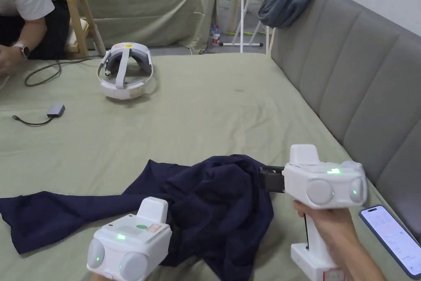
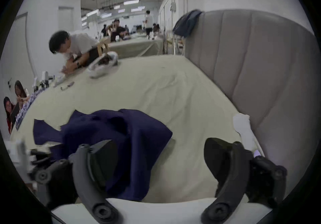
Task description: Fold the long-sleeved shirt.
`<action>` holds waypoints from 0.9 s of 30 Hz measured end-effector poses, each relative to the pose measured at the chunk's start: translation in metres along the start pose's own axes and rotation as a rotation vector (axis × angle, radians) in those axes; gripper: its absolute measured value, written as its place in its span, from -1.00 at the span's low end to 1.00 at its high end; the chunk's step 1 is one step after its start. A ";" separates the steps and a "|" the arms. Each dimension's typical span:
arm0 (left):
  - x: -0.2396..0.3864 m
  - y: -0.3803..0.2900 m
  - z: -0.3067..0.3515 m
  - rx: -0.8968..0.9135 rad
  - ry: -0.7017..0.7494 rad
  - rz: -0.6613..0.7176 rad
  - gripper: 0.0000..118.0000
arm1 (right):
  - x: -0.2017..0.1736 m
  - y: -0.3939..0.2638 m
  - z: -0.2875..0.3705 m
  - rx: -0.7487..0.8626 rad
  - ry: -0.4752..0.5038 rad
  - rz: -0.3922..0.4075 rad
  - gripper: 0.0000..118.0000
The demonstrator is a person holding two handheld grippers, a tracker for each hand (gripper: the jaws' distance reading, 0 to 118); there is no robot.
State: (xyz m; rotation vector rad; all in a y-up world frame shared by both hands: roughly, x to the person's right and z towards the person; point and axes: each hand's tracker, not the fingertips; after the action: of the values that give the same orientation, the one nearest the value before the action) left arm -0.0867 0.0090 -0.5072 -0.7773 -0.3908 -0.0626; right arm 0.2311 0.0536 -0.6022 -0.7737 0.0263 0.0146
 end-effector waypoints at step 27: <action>-0.102 0.244 0.244 0.635 0.213 0.093 -0.84 | -0.097 0.222 0.204 0.530 0.223 0.277 -0.88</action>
State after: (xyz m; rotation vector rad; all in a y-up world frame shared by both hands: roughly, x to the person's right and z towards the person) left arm -0.2113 0.3443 -0.5508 -0.1572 -0.1531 0.0646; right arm 0.1325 0.3542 -0.6085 -0.2336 0.3371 0.1780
